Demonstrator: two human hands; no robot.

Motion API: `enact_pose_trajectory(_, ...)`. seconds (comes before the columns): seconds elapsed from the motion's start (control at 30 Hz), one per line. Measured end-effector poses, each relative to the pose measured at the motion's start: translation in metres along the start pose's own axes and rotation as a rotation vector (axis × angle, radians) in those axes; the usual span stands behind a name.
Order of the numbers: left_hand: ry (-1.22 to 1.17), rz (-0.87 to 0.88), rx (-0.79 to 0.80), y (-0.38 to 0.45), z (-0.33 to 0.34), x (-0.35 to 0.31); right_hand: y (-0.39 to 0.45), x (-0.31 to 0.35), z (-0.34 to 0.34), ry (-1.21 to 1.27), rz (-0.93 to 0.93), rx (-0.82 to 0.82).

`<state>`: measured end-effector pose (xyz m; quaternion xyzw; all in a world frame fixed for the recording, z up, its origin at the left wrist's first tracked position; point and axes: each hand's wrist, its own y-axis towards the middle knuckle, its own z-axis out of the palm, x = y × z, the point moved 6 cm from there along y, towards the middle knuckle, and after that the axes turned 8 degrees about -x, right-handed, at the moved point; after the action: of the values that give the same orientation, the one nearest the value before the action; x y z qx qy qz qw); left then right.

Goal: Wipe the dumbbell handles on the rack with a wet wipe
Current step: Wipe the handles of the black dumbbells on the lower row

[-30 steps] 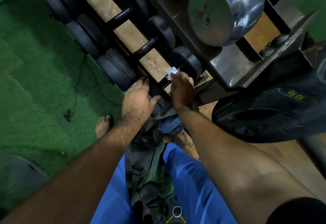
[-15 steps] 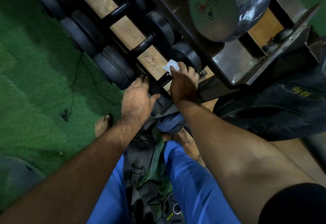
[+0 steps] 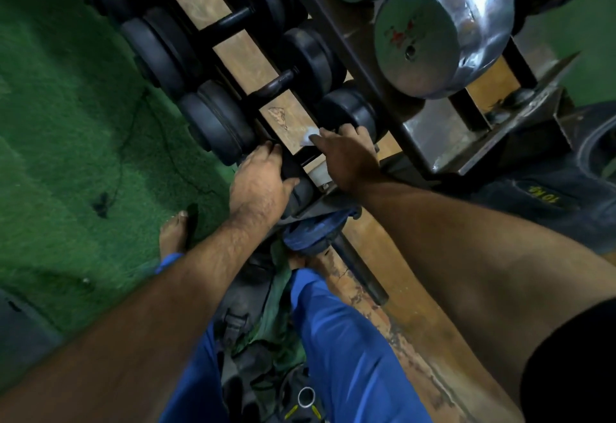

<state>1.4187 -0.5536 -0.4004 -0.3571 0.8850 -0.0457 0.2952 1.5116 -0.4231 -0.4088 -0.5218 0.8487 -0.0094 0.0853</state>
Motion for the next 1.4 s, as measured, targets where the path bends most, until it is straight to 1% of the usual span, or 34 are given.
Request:
enact_pose_trajectory(0.07,0.003,0.005,-0.005,0.000,0.001,0.001,0.000,0.004,0.007,-0.005,-0.071,0.093)
enact_pose_trajectory(0.23,0.010,0.009,-0.011,-0.001,-0.001,0.001,0.002,0.005,0.009,-0.092,-0.062,0.146)
enact_pose_trajectory(0.33,0.009,0.002,0.005,-0.001,-0.003,0.000,0.011,-0.002,0.009,-0.139,0.046,0.202)
enact_pose_trajectory(0.4,0.014,0.000,0.012,0.000,-0.004,0.000,0.014,-0.006,0.015,-0.085,0.133,0.271)
enact_pose_trajectory(0.43,0.015,-0.003,0.017,0.000,-0.004,0.000,0.013,-0.004,0.017,-0.041,0.147,0.281)
enact_pose_trajectory(0.47,0.016,-0.003,0.019,0.000,-0.004,0.000,0.012,0.000,0.019,0.020,0.137,0.275)
enact_pose_trajectory(0.53,0.021,0.001,0.020,0.000,-0.003,0.000,0.008,0.009,0.023,0.151,0.061,0.273)
enact_pose_trajectory(0.6,0.026,0.001,0.017,0.001,-0.003,0.000,0.007,0.010,0.021,0.208,0.027,0.251)
enact_pose_trajectory(0.7,0.032,0.008,0.018,0.000,-0.003,0.000,0.010,-0.008,0.019,0.190,0.194,0.202)
enact_pose_trajectory(0.73,0.036,0.012,0.017,0.000,-0.003,0.000,0.011,-0.008,0.020,0.179,0.219,0.204)
enact_pose_trajectory(0.77,0.040,0.017,0.013,0.000,-0.003,0.001,0.013,-0.002,0.022,0.189,0.200,0.212)
enact_pose_trajectory(0.87,0.044,0.023,0.019,0.001,-0.004,0.001,0.012,0.015,0.029,0.265,0.000,0.243)
enact_pose_trajectory(0.9,0.044,0.019,0.026,0.001,-0.004,0.000,0.012,0.009,0.029,0.290,-0.011,0.251)
enact_pose_trajectory(1.0,0.045,0.010,0.039,0.001,-0.003,0.001,0.006,-0.016,0.030,0.317,0.231,0.241)
enact_pose_trajectory(1.03,0.046,0.012,0.037,0.001,-0.003,0.001,0.003,-0.012,0.030,0.314,0.259,0.233)
enact_pose_trajectory(1.1,0.046,0.024,0.038,0.000,-0.004,0.000,-0.003,0.011,0.029,0.377,0.195,0.276)
enact_pose_trajectory(1.13,0.041,0.027,0.037,0.000,-0.006,-0.001,-0.005,0.021,0.026,0.419,0.119,0.289)
enact_pose_trajectory(1.2,0.034,0.023,0.033,0.000,-0.008,-0.003,-0.009,0.025,0.019,0.464,-0.019,0.254)
enact_pose_trajectory(1.23,0.036,0.021,0.034,-0.001,-0.008,-0.003,-0.009,0.021,0.016,0.448,-0.042,0.230)
enact_pose_trajectory(1.27,0.036,0.020,0.035,-0.001,-0.008,-0.003,-0.009,0.017,0.018,0.419,-0.027,0.219)
enact_pose_trajectory(1.33,0.026,0.017,0.030,-0.002,-0.009,-0.003,-0.011,0.014,0.026,0.401,0.103,0.231)
enact_pose_trajectory(1.37,0.025,0.016,0.028,-0.002,-0.009,-0.003,-0.011,0.016,0.032,0.399,0.163,0.274)
enact_pose_trajectory(1.4,0.026,0.018,0.026,-0.002,-0.010,-0.003,-0.011,0.019,0.035,0.408,0.184,0.321)
